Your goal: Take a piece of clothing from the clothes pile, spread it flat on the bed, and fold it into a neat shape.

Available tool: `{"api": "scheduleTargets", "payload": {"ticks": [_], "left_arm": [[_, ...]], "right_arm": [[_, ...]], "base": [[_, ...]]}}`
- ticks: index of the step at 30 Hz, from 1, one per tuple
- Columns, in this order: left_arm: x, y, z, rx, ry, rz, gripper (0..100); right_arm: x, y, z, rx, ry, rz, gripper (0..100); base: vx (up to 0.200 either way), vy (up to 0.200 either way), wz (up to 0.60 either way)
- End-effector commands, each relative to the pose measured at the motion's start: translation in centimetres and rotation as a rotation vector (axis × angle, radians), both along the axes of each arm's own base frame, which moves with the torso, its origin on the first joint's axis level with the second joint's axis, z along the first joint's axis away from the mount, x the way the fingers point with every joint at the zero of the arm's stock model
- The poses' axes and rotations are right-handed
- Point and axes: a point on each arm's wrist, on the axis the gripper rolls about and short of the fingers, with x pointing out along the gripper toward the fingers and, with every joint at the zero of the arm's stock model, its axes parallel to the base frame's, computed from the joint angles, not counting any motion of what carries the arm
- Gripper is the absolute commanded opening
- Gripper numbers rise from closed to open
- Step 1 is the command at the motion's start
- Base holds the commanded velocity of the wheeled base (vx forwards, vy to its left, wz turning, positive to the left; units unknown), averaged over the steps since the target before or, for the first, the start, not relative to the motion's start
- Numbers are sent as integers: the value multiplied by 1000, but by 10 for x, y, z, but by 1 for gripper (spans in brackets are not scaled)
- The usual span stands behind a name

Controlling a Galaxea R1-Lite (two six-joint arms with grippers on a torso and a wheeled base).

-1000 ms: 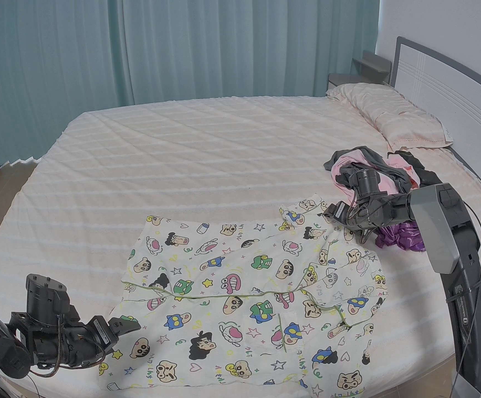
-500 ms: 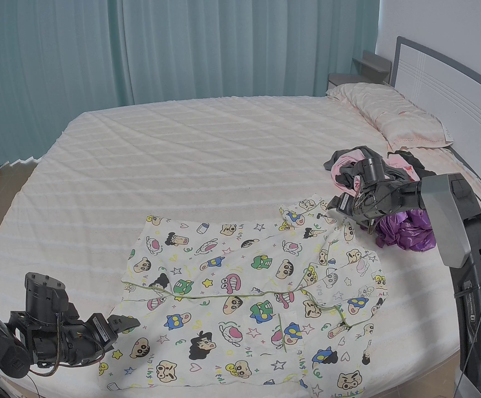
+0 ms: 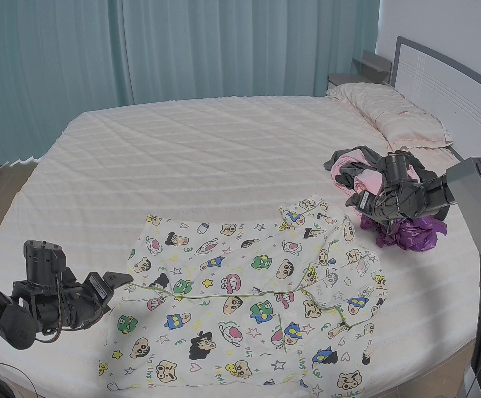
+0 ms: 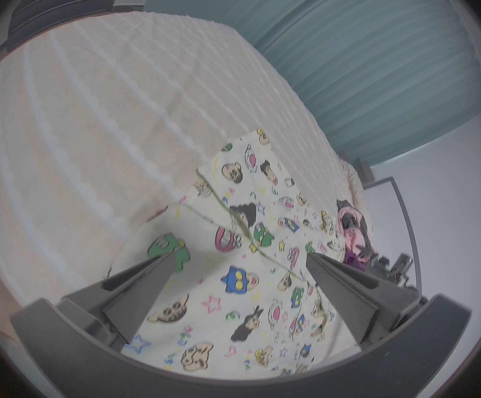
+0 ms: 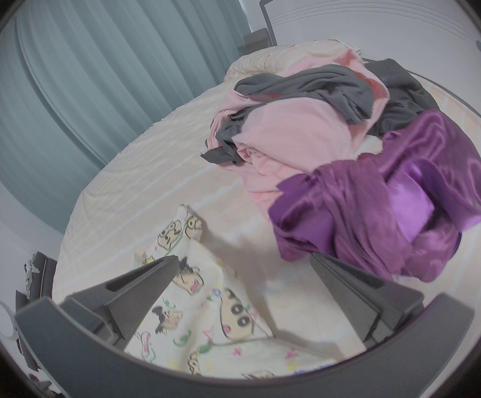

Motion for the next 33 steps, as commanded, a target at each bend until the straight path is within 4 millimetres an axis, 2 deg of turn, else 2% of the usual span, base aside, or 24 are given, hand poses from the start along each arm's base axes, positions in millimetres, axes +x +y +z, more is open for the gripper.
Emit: {"api": "scheduleTargets", "payload": {"ticks": [1,4,5,6,9,11,13,16,21,25,30,33], "left_arm": [[72,16,-16,-7,-15,82,100],[92,14,-24,-9,-15,80,100],[92,14,-24,-9,-15,80,100],[104,13,-30,-8,-7,80,100],[123,12,-42,-3,14,81,100],[130,13,-45,-2,17,84,100],[143,12,-53,1,17,89,100],[152,11,-60,5,14,88,100],[160,12,-69,29,19,110,100],[162,12,-75,126,14,122,100],[155,9,-80,180,33,143,100],[149,9,-74,180,28,143,100]], "right_arm": [[-91,-11,29,37,-125,113,100],[-125,-14,27,84,-198,187,100],[-125,-14,27,84,-198,187,100],[-143,-15,25,109,-239,208,100],[-166,-17,12,136,-250,199,100],[-171,-17,11,164,-256,181,100],[-183,-20,7,279,-261,106,100],[-196,-23,4,379,-271,47,100],[-210,-27,-1,404,-308,44,100],[-216,-28,-3,404,-309,37,100],[-221,-33,-8,401,-285,15,100],[-222,-34,-10,401,-278,11,100]], "base": [[0,0,0],[0,0,0],[0,0,0],[0,0,0],[0,0,0],[0,0,0],[0,0,0],[0,0,0],[0,0,0],[0,0,0],[0,0,0],[0,0,0]]}}
